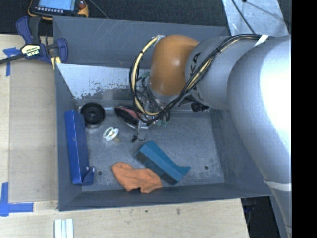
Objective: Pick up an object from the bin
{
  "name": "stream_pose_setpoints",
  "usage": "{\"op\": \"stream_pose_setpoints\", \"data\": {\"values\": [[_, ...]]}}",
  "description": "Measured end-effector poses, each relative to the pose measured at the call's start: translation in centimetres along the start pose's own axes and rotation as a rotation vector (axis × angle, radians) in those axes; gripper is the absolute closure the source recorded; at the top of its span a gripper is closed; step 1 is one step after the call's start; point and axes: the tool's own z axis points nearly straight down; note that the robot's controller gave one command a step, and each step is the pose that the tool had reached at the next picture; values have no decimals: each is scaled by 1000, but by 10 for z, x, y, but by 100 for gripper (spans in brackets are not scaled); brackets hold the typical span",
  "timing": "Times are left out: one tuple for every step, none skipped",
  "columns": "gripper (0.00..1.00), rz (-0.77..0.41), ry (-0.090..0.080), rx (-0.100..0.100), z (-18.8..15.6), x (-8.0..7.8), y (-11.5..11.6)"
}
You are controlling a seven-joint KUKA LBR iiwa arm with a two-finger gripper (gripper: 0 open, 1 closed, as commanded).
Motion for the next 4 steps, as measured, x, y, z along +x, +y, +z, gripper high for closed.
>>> {"op": "stream_pose_setpoints", "data": {"values": [[0, -54, -6, 0, -29, 1, 9], [0, 134, -4, 0, 2, 9, 7], [100, -13, -5, 0, 8, 1, 9], [100, -12, -5, 0, 8, 1, 9]]}}
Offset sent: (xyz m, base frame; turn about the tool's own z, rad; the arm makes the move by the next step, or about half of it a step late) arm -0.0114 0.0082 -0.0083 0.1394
